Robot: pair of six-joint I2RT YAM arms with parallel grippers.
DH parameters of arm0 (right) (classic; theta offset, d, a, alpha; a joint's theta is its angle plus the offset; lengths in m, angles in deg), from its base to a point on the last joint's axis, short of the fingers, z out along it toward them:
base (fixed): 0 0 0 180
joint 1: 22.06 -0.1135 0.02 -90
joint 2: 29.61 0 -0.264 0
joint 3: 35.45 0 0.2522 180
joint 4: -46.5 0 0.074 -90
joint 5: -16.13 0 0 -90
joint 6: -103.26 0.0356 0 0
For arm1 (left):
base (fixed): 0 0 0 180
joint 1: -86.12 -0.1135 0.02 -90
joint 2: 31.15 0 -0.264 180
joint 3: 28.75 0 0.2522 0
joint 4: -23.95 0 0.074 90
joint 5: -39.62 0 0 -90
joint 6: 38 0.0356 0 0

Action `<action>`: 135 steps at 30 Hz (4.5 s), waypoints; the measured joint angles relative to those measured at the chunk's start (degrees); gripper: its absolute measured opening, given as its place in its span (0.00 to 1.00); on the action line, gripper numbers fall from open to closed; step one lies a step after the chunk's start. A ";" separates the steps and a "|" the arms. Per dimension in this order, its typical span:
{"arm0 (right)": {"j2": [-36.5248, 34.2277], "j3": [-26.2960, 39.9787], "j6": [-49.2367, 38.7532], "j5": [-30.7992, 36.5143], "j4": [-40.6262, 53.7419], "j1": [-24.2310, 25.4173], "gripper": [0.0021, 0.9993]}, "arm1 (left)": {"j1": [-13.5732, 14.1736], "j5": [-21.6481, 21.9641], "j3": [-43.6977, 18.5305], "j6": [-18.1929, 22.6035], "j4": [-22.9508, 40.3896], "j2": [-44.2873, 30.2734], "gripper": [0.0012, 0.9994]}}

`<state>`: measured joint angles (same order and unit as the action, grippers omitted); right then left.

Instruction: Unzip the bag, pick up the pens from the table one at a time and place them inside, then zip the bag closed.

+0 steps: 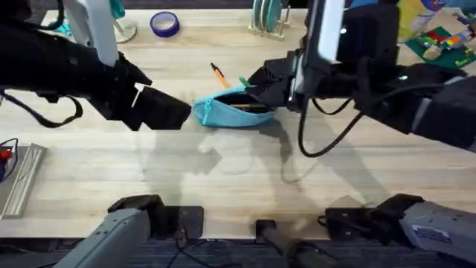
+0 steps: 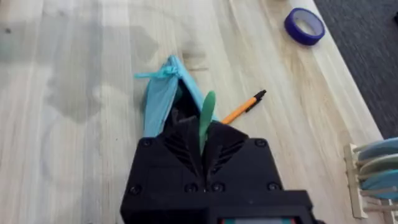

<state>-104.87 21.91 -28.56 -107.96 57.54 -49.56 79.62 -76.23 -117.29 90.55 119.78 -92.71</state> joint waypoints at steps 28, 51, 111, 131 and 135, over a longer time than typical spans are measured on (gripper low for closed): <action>-12.14 0.00 -4.95 1.53 -3.85 -3.13 0.03 | 0.00 0.00 0.00 0.00 0.00 0.00 1.00; -12.14 0.00 -5.14 1.77 -5.02 -3.11 1.00 | 0.00 0.00 0.00 0.00 0.00 0.00 1.00; 10.77 1.92 40.60 26.41 22.26 -1.07 1.00 | 0.00 0.15 0.00 0.00 -1.30 0.00 1.00; 10.79 2.84 40.67 26.41 28.31 -1.07 1.00 | 0.13 -1.31 -1.87 -18.70 -13.28 -10.45 0.99; 10.81 4.99 40.80 26.41 33.24 -0.41 1.00 | 1.31 -1.03 -6.61 -22.64 -9.98 -19.63 0.99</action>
<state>-94.05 26.90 12.24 -81.56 90.79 -49.98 80.93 -77.26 -123.90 67.91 109.80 -112.34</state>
